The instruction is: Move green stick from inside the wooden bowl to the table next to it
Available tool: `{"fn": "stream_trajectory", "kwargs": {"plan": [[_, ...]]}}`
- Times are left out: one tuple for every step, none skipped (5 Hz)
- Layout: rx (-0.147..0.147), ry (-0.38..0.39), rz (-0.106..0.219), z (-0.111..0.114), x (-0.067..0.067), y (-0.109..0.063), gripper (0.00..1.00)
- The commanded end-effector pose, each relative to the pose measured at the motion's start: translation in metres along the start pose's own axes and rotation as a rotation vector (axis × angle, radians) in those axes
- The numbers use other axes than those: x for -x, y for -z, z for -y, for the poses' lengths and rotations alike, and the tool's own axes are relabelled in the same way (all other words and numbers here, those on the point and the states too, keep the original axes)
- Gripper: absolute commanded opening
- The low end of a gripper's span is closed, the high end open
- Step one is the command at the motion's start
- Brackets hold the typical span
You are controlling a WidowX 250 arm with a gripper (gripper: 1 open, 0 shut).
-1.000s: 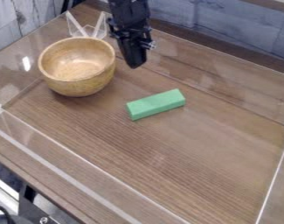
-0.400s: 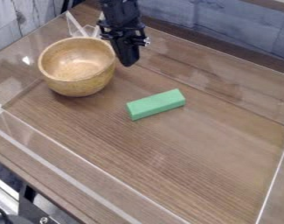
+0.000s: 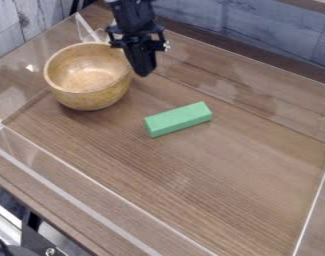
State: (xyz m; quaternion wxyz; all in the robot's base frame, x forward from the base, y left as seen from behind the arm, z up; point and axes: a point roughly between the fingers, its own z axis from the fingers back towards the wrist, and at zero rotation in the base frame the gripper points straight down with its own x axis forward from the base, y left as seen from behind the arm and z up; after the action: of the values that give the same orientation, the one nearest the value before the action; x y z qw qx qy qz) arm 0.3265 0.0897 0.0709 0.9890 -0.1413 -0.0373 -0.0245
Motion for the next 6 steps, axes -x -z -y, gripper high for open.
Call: {"fn": "stream_trajectory", "kwargs": {"plan": [[-0.022, 0.008, 0.068, 0.008, 0.003, -0.027, 0.00], [-0.015, 0.003, 0.069, 0.013, 0.011, -0.031, 0.00], [-0.002, 0.062, 0.054, 0.015, 0.001, -0.026, 0.00], [0.010, 0.122, 0.035, 0.018, -0.007, -0.020, 0.00], [0.015, 0.101, 0.038, 0.017, -0.005, -0.021, 0.00], [0.020, 0.081, 0.041, 0.016, -0.003, -0.022, 0.00]]}}
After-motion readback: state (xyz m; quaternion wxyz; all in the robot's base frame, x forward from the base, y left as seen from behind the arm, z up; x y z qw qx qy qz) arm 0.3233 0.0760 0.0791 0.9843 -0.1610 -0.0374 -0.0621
